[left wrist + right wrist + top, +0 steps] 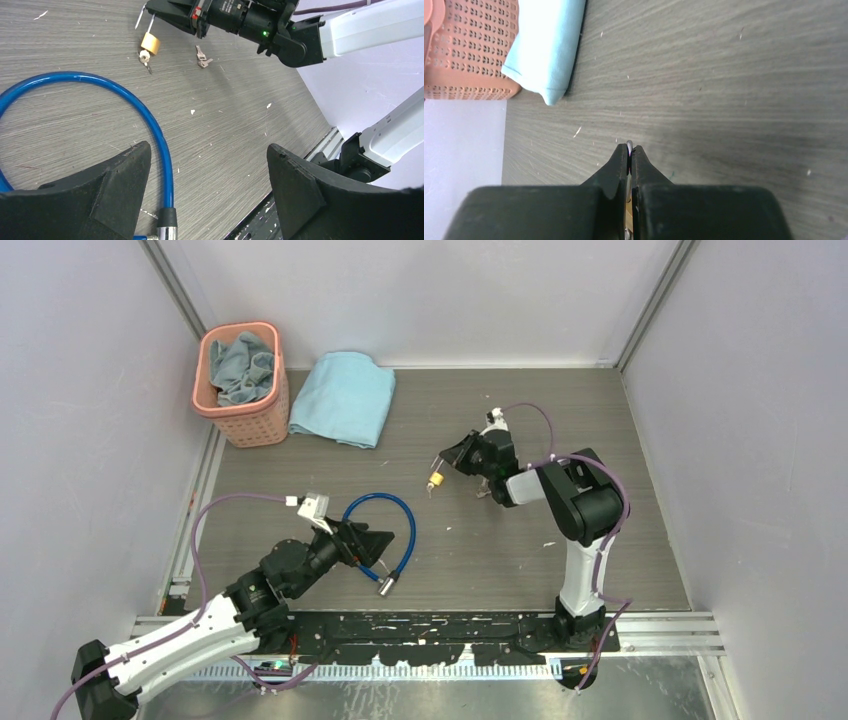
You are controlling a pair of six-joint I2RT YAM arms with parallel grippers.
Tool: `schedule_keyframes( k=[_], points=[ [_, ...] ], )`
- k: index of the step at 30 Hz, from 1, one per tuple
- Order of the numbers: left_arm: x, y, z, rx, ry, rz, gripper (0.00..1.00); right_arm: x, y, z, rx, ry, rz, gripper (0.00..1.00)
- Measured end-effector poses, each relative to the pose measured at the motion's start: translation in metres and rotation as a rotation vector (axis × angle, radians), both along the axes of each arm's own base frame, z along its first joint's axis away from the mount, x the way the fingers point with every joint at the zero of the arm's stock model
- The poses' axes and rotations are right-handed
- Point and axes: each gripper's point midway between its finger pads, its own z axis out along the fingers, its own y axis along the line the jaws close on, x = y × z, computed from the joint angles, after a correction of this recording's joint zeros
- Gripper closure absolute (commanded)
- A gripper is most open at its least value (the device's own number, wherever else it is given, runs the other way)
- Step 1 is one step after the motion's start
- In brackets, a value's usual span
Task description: Unlock with the key
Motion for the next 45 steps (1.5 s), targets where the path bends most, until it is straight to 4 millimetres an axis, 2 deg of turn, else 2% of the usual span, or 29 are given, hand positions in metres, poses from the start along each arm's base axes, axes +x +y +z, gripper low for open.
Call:
schedule_keyframes(
  k=[6, 13, 14, 15, 17, 20, 26, 28, 34, 36, 38, 45],
  points=[
    [-0.001, 0.001, -0.004, 0.012, 0.009, 0.0, 0.16, 0.02, -0.007, 0.003, 0.013, -0.013, -0.014, 0.99],
    [0.0, 0.001, -0.008, 0.027, 0.016, 0.0, 0.16, 0.024, -0.01, 0.004, 0.018, -0.012, -0.013, 0.96],
    [0.0, 0.001, -0.008, 0.028, 0.017, 0.0, 0.17, 0.024, -0.011, 0.005, 0.019, -0.013, -0.012, 0.91],
    [0.0, 0.001, -0.008, 0.03, 0.017, 0.0, 0.17, 0.024, -0.011, 0.005, 0.02, -0.013, -0.012, 0.79],
    [0.0, 0.001, -0.009, 0.031, 0.018, 0.0, 0.17, 0.024, -0.012, 0.005, 0.02, -0.012, -0.01, 0.47],
    [0.0, 0.001, -0.009, 0.032, 0.019, 0.0, 0.16, 0.025, -0.015, 0.004, 0.015, -0.004, -0.014, 0.26],
    [0.0, 0.002, -0.014, 0.053, 0.03, 0.001, 0.12, 0.031, -0.039, 0.0, -0.083, 0.032, -0.089, 0.21],
    [0.0, 0.003, -0.019, 0.077, 0.041, 0.009, 0.12, 0.032, -0.048, 0.012, -0.122, 0.033, -0.119, 0.17],
    [0.005, 0.011, -0.026, 0.161, 0.083, 0.054, 0.11, 0.031, -0.063, 0.067, -0.23, -0.024, -0.202, 0.15],
    [0.007, 0.014, -0.029, 0.197, 0.102, 0.071, 0.11, 0.021, -0.064, 0.08, -0.288, -0.035, -0.223, 0.15],
    [0.008, 0.016, -0.031, 0.231, 0.122, 0.082, 0.12, 0.009, -0.062, 0.085, -0.342, -0.03, -0.232, 0.15],
    [0.006, 0.015, -0.047, 0.361, 0.215, 0.073, 0.21, -0.046, -0.069, 0.075, -0.523, 0.052, -0.233, 0.15]
  ],
)
